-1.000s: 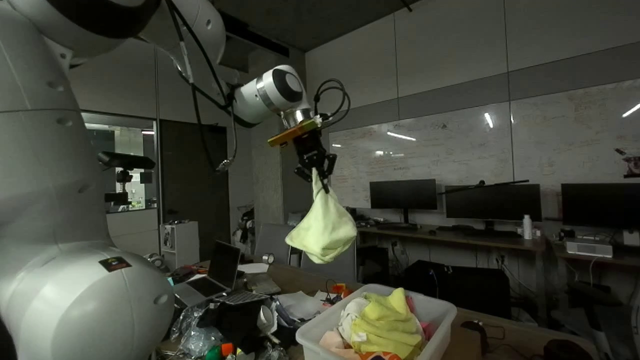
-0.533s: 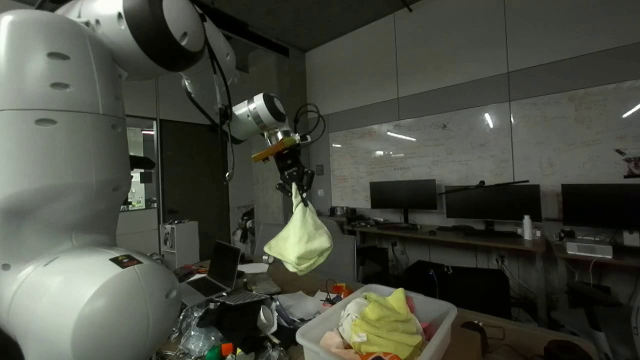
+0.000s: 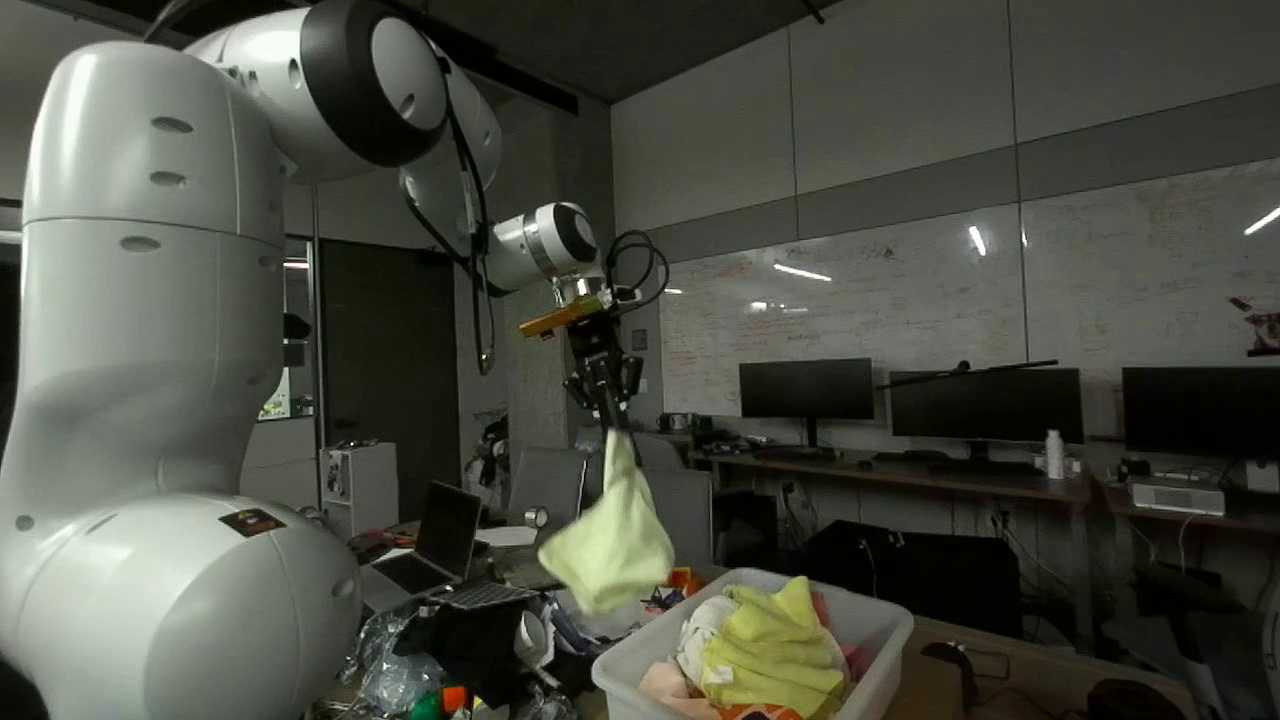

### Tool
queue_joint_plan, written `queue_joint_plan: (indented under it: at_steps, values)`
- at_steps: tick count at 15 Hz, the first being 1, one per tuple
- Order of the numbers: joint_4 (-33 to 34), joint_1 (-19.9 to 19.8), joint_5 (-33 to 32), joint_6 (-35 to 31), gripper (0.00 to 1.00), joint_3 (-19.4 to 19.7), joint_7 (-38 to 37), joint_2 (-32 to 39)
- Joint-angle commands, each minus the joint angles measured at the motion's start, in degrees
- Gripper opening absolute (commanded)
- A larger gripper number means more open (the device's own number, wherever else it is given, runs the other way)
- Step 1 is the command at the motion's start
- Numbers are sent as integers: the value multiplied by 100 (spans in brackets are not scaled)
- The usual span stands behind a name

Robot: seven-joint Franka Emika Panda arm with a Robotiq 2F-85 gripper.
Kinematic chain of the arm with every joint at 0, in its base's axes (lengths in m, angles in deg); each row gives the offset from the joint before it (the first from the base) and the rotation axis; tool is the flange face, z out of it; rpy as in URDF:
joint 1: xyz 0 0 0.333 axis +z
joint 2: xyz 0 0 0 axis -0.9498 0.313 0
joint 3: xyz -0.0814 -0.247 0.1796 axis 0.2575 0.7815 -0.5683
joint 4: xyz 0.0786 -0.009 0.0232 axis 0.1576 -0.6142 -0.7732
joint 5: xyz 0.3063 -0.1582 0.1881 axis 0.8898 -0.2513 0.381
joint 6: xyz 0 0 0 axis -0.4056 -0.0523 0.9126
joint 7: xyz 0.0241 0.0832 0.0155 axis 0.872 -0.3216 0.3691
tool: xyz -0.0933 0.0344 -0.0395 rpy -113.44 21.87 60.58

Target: Remove the contents from the storage box and put them on the table

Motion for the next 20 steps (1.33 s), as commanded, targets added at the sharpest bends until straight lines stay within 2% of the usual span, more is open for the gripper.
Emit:
queue_joint_plan:
  at_steps: [1, 5, 7, 10, 13, 20]
  values:
    - [41, 122, -391, 81, 59, 72, 139, 88]
    - [27, 130, -733, 219, 90, 109, 122, 205]
    - [22, 63, -713, 327, 100, 194, 152, 265]
    - [-50, -110, -522, 297, 100, 463, 194, 411]
    - [-237, -364, -259, 78, 100, 761, 573, 563]
    - [-735, -780, 81, -1172, 100, 1111, 1193, 942]
